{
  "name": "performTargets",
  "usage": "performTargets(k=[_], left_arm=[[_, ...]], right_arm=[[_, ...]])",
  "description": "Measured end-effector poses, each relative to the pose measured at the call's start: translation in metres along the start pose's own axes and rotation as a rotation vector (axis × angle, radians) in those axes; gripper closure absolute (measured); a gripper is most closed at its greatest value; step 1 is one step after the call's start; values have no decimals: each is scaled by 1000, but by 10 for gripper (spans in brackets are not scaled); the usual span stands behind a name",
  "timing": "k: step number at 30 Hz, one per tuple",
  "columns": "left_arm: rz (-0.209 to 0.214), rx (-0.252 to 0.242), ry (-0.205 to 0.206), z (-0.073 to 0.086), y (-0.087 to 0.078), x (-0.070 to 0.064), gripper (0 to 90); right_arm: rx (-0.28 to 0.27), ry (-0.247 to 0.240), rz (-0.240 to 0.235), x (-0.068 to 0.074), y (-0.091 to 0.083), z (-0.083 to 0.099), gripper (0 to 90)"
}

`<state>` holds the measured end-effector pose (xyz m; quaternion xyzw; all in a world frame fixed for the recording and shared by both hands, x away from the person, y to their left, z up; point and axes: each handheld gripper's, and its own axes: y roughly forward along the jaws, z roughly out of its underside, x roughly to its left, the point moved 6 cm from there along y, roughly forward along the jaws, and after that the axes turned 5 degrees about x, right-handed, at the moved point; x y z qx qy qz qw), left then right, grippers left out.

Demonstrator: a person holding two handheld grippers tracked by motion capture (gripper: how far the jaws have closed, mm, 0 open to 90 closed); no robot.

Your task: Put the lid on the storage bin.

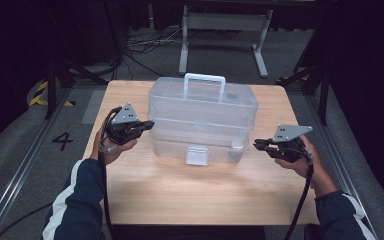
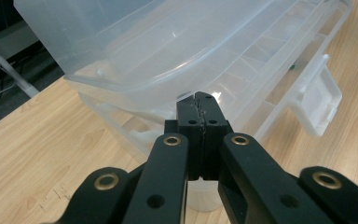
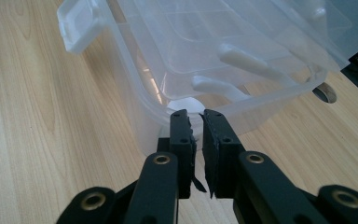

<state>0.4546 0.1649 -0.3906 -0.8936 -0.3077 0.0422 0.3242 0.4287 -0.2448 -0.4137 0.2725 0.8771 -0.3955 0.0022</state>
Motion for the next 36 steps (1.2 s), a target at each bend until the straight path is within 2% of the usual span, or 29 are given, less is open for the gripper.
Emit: performTargets(k=[5, 6, 26, 36], left_arm=[[-7, 0, 3, 2, 0, 0, 900], [6, 3, 0, 3, 1, -1, 900], [16, 45, 5, 20, 4, -7, 900], [14, 101, 7, 32, 11, -11, 900]], right_arm=[[-4, 7, -1, 0, 0, 0, 828], [-4, 6, -3, 0, 0, 0, 827], [1, 35, -1, -3, 4, 2, 798], [-5, 64, 15, -8, 6, 5, 763]])
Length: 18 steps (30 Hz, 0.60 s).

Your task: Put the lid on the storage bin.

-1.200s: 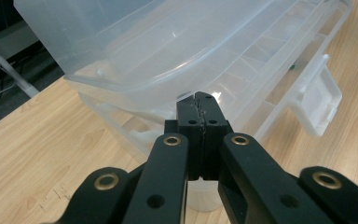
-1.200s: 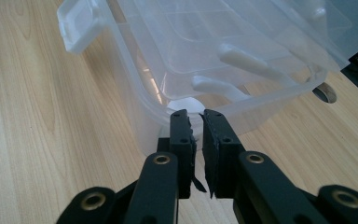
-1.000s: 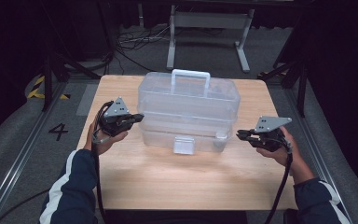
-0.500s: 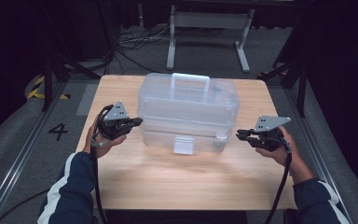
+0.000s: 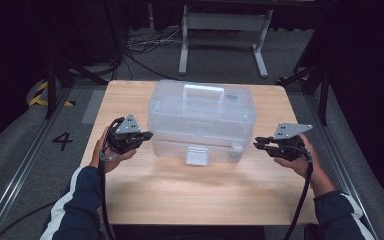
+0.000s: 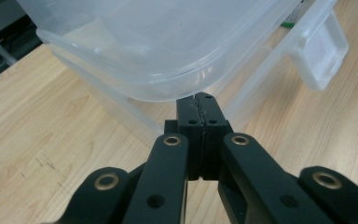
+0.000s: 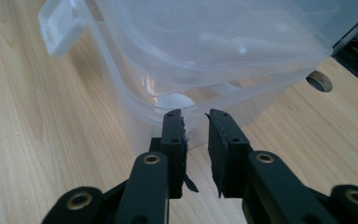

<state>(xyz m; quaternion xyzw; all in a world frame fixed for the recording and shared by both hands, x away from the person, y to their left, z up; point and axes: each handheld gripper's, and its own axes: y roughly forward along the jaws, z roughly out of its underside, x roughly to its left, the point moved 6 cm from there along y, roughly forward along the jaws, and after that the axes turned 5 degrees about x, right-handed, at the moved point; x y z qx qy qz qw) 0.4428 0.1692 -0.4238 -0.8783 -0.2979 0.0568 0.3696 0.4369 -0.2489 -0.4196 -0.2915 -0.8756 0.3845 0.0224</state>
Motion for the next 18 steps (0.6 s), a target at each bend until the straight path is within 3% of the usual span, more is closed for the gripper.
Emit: performTargets(k=[10, 14, 18], left_arm=[[-4, 47, -16, 17, 4, -2, 900], [-11, 32, -17, 17, 2, -3, 900], [-23, 54, -5, 19, 4, -5, 900]], right_arm=[[2, 35, 33, -5, 4, 4, 668], [25, 31, 43, -3, 8, 8, 644], [37, 30, 56, -1, 10, 12, 608]])
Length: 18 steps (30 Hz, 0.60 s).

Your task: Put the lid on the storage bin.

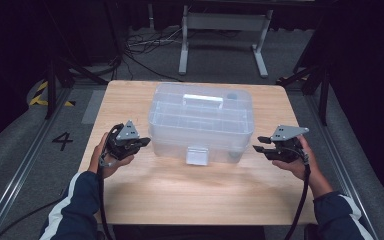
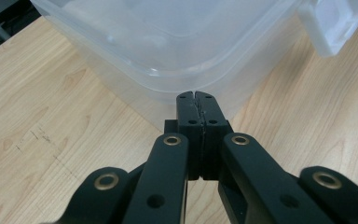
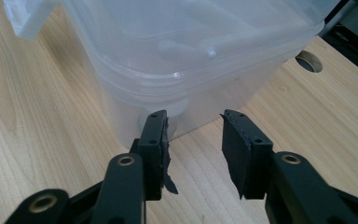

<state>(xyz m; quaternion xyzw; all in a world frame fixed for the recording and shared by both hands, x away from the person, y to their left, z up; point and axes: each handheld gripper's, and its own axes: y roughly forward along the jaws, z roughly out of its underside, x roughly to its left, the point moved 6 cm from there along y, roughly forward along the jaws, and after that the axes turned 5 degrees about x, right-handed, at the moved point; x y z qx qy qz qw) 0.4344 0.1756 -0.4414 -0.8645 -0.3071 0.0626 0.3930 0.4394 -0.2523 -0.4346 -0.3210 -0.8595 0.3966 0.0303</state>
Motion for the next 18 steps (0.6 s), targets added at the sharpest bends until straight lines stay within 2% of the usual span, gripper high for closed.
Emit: performTargets(k=[9, 18], left_arm=[[-37, -2, -22, 12, -3, 2, 892], [-55, 41, -29, 32, -5, 1, 842]], right_arm=[[11, 17, 26, 1, -1, 11, 546], [22, 39, 52, 0, -4, 29, 491]])
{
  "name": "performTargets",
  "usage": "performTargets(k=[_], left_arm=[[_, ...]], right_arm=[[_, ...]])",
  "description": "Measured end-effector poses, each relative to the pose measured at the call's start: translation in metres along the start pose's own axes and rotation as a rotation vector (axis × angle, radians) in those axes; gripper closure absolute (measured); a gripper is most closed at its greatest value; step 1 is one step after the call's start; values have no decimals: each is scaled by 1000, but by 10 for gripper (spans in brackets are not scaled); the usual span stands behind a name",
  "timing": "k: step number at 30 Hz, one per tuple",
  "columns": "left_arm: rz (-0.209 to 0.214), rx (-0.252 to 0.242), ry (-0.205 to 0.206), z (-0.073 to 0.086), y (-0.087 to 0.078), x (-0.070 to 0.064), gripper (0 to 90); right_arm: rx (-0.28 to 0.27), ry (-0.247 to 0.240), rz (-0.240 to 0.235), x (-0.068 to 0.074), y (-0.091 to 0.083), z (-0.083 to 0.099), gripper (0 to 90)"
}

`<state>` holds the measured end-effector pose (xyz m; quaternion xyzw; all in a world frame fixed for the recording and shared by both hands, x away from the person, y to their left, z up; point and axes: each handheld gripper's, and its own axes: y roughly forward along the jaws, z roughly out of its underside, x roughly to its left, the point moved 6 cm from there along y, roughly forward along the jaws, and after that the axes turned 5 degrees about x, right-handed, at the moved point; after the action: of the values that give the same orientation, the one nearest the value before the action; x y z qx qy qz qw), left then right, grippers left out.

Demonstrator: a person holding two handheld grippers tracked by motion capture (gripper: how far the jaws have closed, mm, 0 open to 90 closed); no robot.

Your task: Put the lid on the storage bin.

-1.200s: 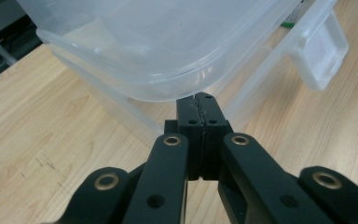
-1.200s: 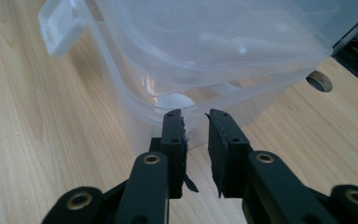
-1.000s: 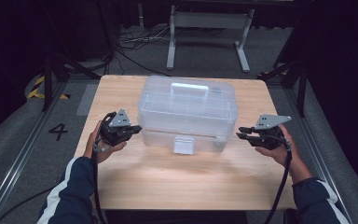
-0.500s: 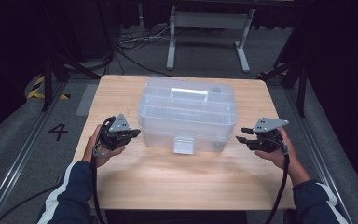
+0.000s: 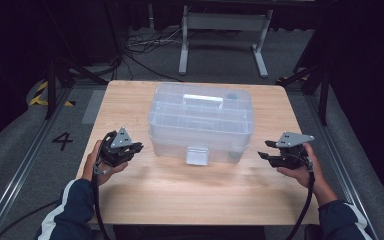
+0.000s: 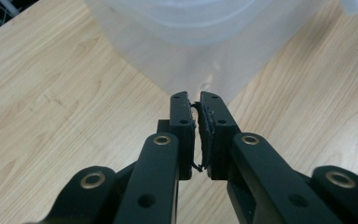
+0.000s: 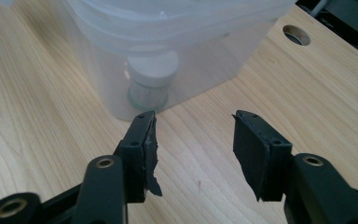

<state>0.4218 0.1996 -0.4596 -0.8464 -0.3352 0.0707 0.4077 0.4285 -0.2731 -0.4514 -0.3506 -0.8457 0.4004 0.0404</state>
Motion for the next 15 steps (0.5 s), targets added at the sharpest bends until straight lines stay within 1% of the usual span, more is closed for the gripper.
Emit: performTargets(k=[3, 4, 5, 7, 8, 10, 11, 12, 13, 14, 15], left_arm=[[-17, 23, 5, 7, 1, 0, 806], [-25, 27, -2, 9, 0, 0, 788], [-26, 29, -5, 11, 0, 0, 784], [-26, 31, -8, 13, 1, 0, 758], [-36, 50, -14, 17, 2, 1, 739], [-27, 57, -27, 21, 4, -1, 713], [-27, 57, -27, 21, 4, -1, 683], [-34, 76, -28, 26, 6, -1, 653], [-34, 76, -28, 26, 6, -1, 637], [-23, 80, -38, 29, 7, -2, 613], [-23, 80, -38, 29, 7, -2, 597]], right_arm=[[11, 10, 7, -1, -1, 8, 476], [13, 17, 16, -2, -1, 12, 473], [15, 21, 21, -2, -1, 15, 472], [39, 34, 34, -4, -1, 22, 468], [42, 42, 44, -5, -1, 26, 464], [38, 53, 42, -6, -2, 31, 460], [38, 53, 42, -6, -2, 31, 460], [43, 60, 47, -6, -3, 37, 454], [43, 60, 47, -6, -3, 37, 454], [48, 75, 45, -7, -3, 43, 446], [48, 75, 45, -7, -3, 43, 446]])
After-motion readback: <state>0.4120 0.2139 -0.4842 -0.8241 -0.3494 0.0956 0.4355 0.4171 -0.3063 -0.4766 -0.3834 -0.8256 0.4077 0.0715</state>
